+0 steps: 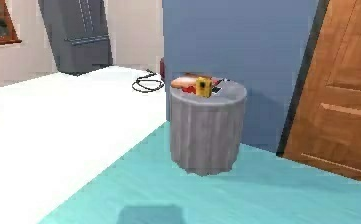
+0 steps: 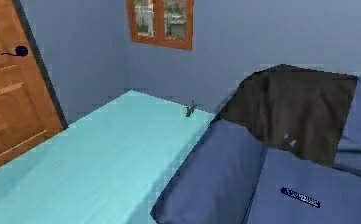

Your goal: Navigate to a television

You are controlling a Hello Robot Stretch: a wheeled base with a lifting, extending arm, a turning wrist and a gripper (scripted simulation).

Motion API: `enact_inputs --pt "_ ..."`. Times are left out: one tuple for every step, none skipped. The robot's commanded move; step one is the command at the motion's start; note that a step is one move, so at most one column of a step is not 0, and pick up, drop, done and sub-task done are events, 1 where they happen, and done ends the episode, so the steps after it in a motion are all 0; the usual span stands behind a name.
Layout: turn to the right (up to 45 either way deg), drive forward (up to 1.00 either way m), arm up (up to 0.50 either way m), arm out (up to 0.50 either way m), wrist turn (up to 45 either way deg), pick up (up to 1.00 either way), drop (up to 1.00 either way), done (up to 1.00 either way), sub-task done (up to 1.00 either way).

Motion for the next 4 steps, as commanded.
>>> enact_inputs --pt "-45.0 0.0 0.0 0.0 0.0 0.0 0.0 0.0 0.0" --pt "-45.0 0.0 0.0 0.0 0.0 0.0 0.0 0.0 0.0" --pt "-45.0 0.0 0.0 0.0 0.0 0.0 0.0 0.0 0.0" --pt "-12.0 0.0 0.0 0.0 0.0 0.0 0.0 0.0 0.0"
